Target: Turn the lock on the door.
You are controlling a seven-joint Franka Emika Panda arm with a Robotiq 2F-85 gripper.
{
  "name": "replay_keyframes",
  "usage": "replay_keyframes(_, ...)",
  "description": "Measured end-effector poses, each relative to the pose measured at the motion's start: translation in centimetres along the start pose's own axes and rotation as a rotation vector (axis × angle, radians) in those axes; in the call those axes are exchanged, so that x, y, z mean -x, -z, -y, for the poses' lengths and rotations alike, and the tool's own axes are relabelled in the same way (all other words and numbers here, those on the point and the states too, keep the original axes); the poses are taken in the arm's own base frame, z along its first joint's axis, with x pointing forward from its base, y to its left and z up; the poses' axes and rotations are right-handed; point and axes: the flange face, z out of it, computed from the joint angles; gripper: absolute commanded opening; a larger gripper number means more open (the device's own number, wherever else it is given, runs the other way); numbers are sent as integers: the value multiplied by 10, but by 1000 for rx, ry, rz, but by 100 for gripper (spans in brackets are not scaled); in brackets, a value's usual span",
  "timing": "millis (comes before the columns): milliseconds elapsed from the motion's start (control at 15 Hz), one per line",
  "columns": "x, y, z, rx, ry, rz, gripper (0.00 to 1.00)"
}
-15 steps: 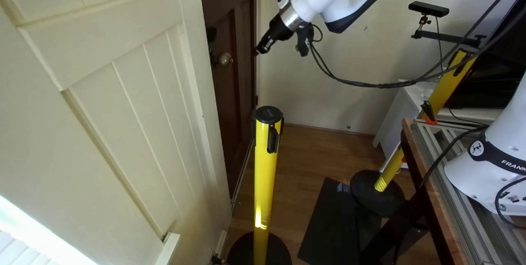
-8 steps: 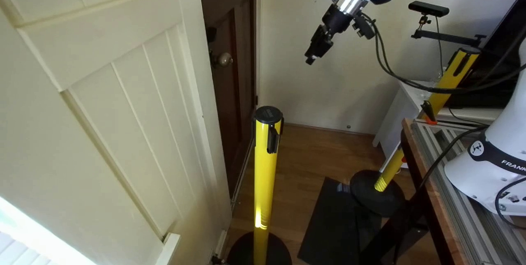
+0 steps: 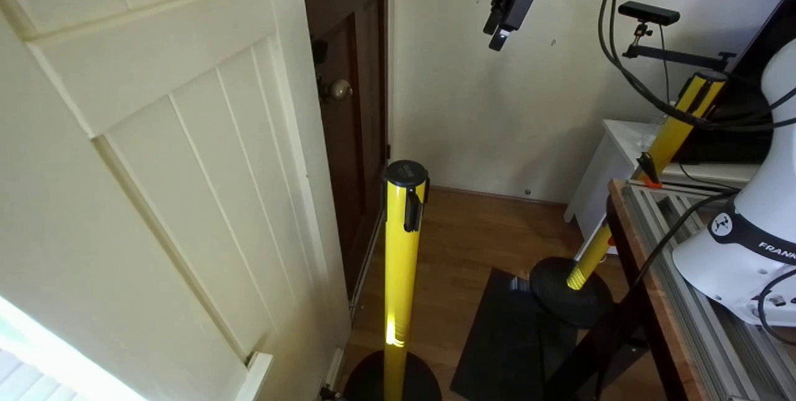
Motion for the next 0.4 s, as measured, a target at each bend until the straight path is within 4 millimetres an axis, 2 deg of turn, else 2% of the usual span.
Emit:
replay_keyframes(200,-29,24,27,40,4,-49,100)
replay_keyframes(400,-34,24,32,48,14,-55,100)
